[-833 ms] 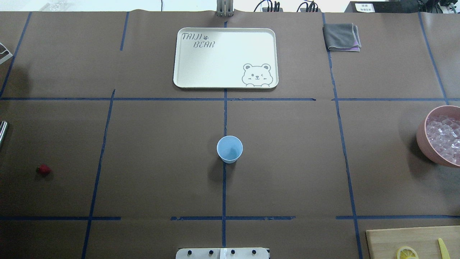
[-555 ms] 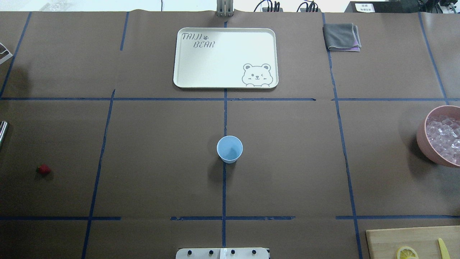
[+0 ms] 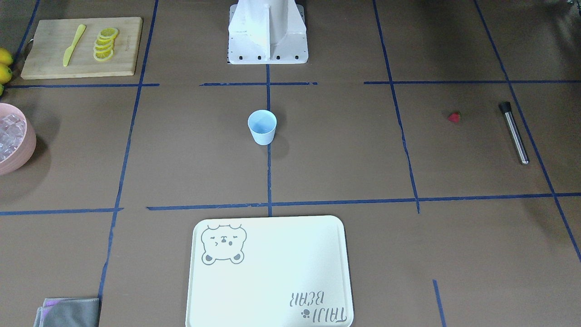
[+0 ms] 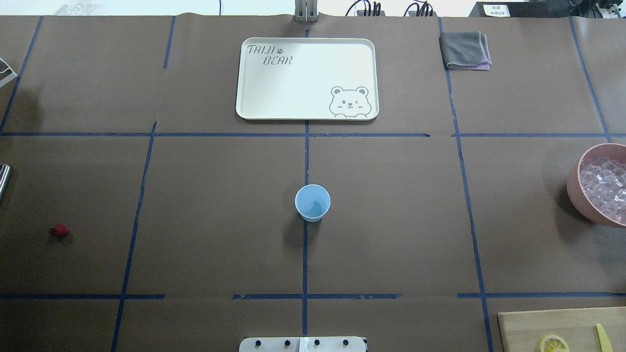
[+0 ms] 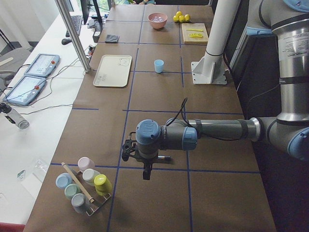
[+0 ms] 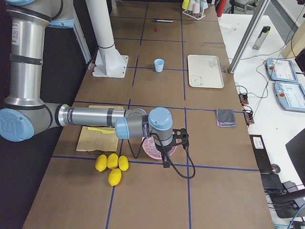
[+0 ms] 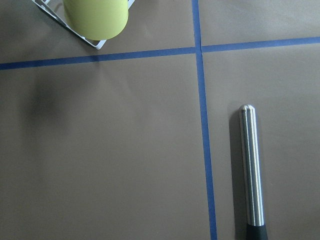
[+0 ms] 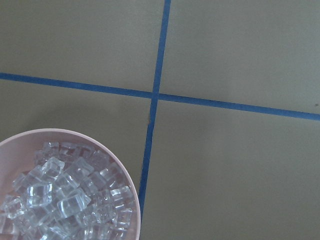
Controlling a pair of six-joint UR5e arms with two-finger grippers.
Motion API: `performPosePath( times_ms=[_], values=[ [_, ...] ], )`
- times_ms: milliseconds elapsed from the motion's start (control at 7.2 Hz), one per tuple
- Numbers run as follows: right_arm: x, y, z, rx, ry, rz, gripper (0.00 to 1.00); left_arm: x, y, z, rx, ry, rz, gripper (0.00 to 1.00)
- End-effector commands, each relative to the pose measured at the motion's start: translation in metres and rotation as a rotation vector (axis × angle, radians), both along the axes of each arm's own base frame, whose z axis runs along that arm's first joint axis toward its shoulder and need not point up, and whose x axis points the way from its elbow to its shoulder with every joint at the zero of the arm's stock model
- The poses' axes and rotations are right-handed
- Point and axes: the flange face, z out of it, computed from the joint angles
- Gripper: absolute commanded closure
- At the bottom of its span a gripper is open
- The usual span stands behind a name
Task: Mash ice and strawberries in cup
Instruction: 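Move the right gripper down over the pink bowl of ice cubes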
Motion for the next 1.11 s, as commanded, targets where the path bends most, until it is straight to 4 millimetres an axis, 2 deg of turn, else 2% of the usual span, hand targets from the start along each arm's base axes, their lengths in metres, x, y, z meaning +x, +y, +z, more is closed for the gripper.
performPosePath(
  times_ms=[0, 139, 278, 416, 555, 694, 972],
  values=[
    [-0.027, -0.01, -0.02, 0.09, 0.0, -0.069, 0.01, 0.0, 0.0, 0.0, -0.001, 0.0, 0.0, 0.0],
    [-0.033, -0.014, -0.03, 0.188, 0.0, -0.085, 0.01, 0.0, 0.0, 0.0, 0.0, 0.001, 0.0, 0.0],
    [-0.072, -0.022, -0.035, 0.217, -0.004, -0.167, 0.01, 0.001, 0.0, 0.0, -0.002, 0.001, 0.0, 0.0],
    [-0.092, -0.034, -0.043, 0.242, -0.011, -0.211, 0.01, 0.0, 0.0, 0.001, -0.002, 0.001, 0.0, 0.0],
    [-0.107, -0.033, -0.043, 0.289, -0.004, -0.288, 0.01, 0.001, 0.0, 0.001, -0.003, 0.001, 0.0, 0.0],
    [-0.114, -0.032, -0.043, 0.337, 0.003, -0.354, 0.01, 0.001, 0.0, 0.002, -0.005, 0.001, 0.0, 0.0],
    [-0.126, -0.028, -0.03, 0.402, 0.03, -0.473, 0.02, 0.001, 0.0, 0.002, -0.004, 0.001, 0.001, 0.0]
  ],
)
